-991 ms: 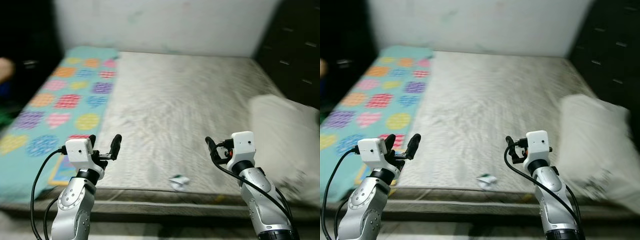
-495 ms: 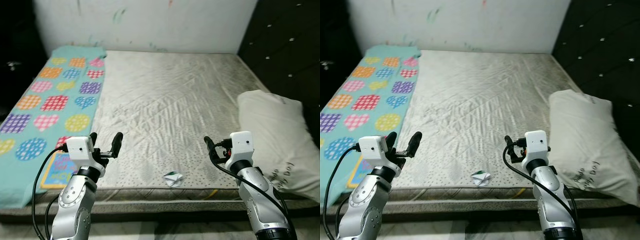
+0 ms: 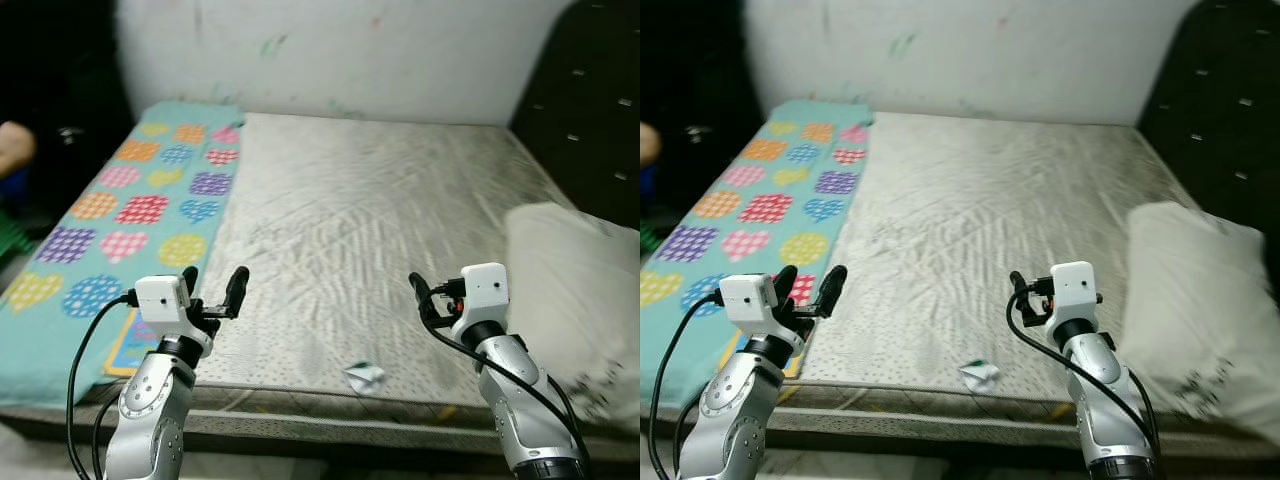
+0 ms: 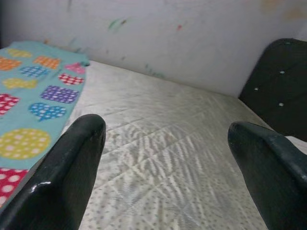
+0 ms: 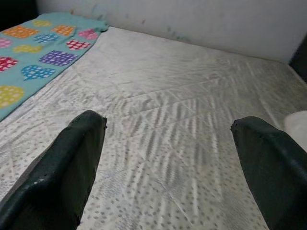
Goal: Clean up the room
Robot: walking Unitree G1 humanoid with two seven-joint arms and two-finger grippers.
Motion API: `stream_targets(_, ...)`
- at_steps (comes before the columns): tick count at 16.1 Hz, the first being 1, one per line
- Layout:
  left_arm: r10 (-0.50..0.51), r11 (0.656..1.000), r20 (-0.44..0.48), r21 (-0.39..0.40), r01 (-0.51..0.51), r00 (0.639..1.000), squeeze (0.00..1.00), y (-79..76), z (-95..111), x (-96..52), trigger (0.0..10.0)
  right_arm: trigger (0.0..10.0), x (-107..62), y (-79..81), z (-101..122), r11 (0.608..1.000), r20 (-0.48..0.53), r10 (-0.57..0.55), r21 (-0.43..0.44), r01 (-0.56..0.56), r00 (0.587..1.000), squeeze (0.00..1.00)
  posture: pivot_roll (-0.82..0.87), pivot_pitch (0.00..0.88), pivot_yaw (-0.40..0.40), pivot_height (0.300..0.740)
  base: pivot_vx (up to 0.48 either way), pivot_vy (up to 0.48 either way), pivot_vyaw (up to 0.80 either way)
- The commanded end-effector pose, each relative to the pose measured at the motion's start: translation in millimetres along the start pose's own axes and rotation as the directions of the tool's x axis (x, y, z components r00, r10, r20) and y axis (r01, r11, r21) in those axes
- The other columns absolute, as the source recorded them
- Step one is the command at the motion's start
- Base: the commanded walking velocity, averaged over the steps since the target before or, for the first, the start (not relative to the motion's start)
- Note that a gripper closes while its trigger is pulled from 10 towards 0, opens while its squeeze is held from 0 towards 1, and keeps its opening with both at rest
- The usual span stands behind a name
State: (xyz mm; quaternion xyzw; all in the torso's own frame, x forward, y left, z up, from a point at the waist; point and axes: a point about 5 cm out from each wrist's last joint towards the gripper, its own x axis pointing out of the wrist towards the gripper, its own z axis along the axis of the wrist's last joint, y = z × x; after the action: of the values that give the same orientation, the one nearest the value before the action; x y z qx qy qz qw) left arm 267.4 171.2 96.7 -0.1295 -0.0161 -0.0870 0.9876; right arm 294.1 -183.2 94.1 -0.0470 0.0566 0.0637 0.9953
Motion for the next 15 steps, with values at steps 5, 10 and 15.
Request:
stream_targets(5,-0.013,1.0,-0.002,0.011,0.013,1.0,0.0,-0.5,1.0,0.1,10.0,10.0,0.1,-3.0,-1.3,1.0,-0.005,-0.011,-0.005,0.011,1.0,0.0,-0.08,0.0,-0.017,0.74,0.287,0.0,0.0)
stream_targets(10,-0.004,1.0,-0.004,0.011,0.004,1.0,0.0,0.4,0.7,-0.1,10.0,10.0,-0.6,-5.0,-1.9,1.0,-0.007,-0.016,-0.009,0.016,1.0,0.0,-0.08,0.0,-0.016,0.74,0.052,0.0,0.0)
stream_targets(15,-0.022,1.0,-0.003,0.006,0.022,1.0,0.0,-0.9,1.0,-0.1,10.0,10.0,-0.7,-6.9,-1.7,1.0,-0.007,-0.021,-0.013,0.021,1.0,0.0,-0.09,0.0,-0.015,0.74,0.166,0.0,0.0)
